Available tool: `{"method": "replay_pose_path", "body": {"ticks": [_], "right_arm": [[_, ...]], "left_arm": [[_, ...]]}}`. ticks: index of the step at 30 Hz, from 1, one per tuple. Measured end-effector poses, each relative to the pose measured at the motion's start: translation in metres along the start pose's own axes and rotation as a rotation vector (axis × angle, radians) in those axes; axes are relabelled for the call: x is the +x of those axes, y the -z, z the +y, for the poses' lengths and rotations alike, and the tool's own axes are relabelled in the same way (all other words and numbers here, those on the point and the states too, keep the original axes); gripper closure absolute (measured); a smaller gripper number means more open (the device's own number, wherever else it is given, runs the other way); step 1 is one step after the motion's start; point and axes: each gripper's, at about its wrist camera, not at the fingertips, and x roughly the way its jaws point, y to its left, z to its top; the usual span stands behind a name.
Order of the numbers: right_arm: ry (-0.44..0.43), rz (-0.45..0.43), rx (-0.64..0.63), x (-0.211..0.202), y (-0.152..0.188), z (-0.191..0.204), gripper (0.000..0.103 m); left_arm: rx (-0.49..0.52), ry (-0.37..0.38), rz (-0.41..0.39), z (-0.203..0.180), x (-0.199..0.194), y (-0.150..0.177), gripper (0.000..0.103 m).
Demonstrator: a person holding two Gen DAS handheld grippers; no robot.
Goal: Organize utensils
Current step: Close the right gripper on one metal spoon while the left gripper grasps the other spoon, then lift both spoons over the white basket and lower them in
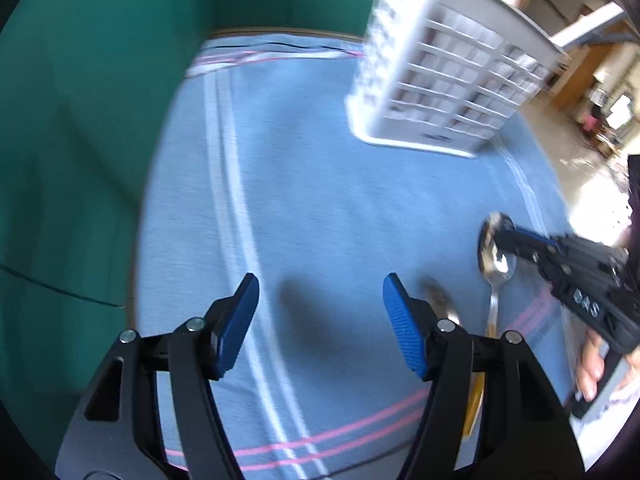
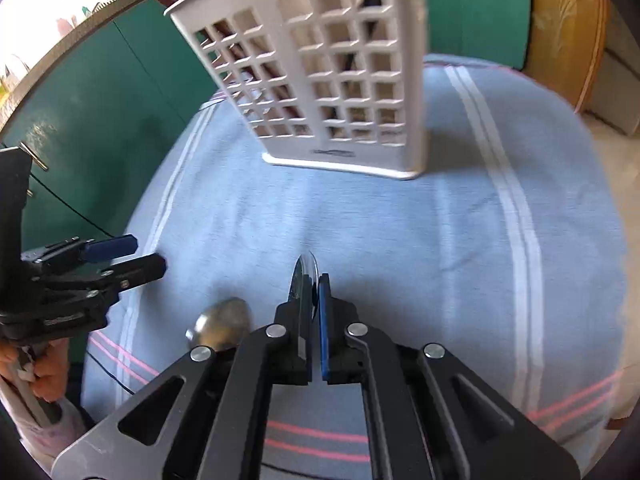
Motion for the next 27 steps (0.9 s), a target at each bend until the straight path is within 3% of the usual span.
{"method": "replay_pose_path", "body": {"ticks": [7,11,16,20,24,27], "right_arm": [[0.045,-0.029,0.015,-0.035,0.014,-0.024,0.100],[0.041,-0.018,0.020,-0.025,0.023,-0.020,0.100],[0.046,-0.008,0.017,-0.022,0.027,-0.011,0.100],[0.051,-0.011,0.013,-0.026,0.030,-0.012,0.100],[0.049,0.000,0.013,-0.014,0.030,-0.013,0.100],[0.042,-0.001,0.009,-0.013,0.030,-0.013,0.100]], "left_arm": [[0.050,0.163,0.110,-0.028,0.020,0.007,0.046],[0.022,0.234,0.129,-0.030,0.027,0.001,0.046],[0.023,0.272,0.171,-0.040,0.035,-0.006,0.050],[0.034,0.283,0.203,-0.050,0.044,-0.008,0.072],[0.012,0.290,0.213,-0.053,0.053,-0.011,0.083],[0.004,0.300,0.177,-0.055,0.050,-0.013,0.093]]}}
